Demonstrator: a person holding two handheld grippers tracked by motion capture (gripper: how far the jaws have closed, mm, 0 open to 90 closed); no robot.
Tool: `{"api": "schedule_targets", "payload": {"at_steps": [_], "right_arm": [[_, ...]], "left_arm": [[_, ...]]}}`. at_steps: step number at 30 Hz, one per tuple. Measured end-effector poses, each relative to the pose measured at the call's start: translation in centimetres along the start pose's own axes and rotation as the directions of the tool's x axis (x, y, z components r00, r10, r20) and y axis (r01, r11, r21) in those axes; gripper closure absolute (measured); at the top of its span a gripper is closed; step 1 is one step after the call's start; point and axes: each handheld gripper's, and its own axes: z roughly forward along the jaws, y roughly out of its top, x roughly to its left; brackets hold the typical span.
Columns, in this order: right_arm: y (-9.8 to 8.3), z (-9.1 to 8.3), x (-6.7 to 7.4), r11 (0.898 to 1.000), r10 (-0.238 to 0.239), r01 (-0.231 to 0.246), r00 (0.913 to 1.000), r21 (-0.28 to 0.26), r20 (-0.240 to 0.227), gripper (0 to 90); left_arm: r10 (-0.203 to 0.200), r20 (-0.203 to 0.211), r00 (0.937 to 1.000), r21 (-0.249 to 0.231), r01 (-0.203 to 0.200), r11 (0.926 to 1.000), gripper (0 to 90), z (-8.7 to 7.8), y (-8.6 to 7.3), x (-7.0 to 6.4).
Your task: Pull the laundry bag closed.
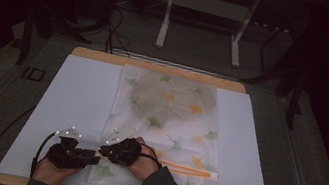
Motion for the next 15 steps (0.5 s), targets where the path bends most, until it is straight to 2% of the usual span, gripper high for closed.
{"api": "schedule_targets", "payload": {"at_steps": [8,15], "right_arm": [[0.0,-0.2,0.1,1.000,-0.006,0.006,0.9999,-0.017,-0.009,84.5],[-0.2,-0.1,0.0,1.000,-0.003,0.003,0.9999,-0.005,-0.015,84.5]], "left_arm": [[-0.012,0.021,0.9997,0.020,0.011,0.9997,63.7,0.9,0.3,0.2],[-0.014,0.043,0.9990,0.038,0.013,0.9992,81.7,1.3,0.3,0.4]]}}
